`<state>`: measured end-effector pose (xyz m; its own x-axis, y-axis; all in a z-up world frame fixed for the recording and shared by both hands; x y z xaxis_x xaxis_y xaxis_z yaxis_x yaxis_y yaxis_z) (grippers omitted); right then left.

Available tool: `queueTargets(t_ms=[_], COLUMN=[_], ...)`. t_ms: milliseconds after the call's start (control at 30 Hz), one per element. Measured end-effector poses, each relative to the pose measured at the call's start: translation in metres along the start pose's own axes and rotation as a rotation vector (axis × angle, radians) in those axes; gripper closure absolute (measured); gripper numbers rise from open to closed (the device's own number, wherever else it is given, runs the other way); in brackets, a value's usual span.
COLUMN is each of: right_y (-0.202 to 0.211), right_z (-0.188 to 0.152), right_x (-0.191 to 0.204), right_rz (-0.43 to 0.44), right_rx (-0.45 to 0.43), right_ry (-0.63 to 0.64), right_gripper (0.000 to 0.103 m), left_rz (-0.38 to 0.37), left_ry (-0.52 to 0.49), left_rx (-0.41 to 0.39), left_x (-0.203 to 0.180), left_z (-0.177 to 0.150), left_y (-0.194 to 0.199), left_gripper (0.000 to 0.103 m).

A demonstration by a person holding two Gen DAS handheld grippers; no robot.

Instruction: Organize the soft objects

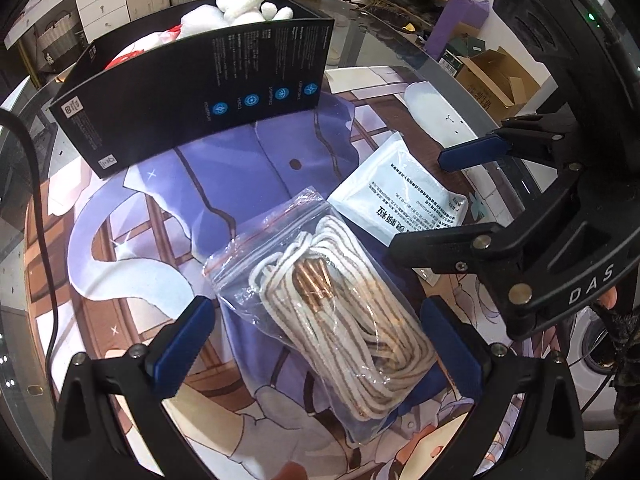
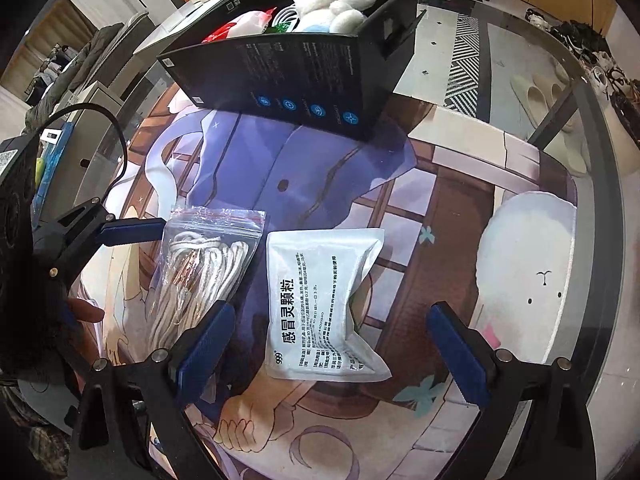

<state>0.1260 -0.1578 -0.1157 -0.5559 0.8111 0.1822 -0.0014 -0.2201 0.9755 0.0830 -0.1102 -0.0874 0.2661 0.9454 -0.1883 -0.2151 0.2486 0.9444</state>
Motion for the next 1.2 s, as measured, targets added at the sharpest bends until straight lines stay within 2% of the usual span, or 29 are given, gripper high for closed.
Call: queueTargets(t_ms=[200,533,733,967,1033,1200], right_y=[-0.001,-0.006,-0.01,-0.016,-0.017,-0.02], right_z=[0.0,0.003,0.003,0.001,0.001,0.003], right_x=[-0.001,0.007,0.01,0.017,0.017,0.013], right_rz=[-0.003,-0.042,-0.084,-0.159,-0.177,-0.185], right_rx=[0.005,0.024,0.035,0.051,0.061,0.107], right_ry=[0.006,0.043,0.063,0.094,0.101,0.109], right_gripper=[0.004,0.004,0.004,0.004,0.001,0.0], left_rz=[0.047,0.104,0.173,0.171,0.172,0.162], left_ry=[0.045,0.038,0.014,-0.004,-0.01,-0.046], left_rx=[0.007,0.02,0.025,0.022,0.029,0.095], left_x=[0.008,0.023,0.03,0.031,0.031,0.029], left_z=[-0.003,-0.012,-0.011,-0.012,-0.012,-0.005], left_y=[0.0,0.001,-0.001,-0.001,-0.001,-0.003], left_gripper=[0.0,0.0,0.0,0.0,0.0,0.0])
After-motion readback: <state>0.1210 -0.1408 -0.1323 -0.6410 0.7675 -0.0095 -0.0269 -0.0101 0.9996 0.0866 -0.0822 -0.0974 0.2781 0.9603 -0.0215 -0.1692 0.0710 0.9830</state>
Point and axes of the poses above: each gripper's, at about its wrist camera, not at the fingertips, and y roughly against the way its jaws point, x to its left, z to its top, the point moved 5 cm from there along -y, roughly the way its jaws point, and after that the axes turned 5 degrees about x, right-handed, at the moved point
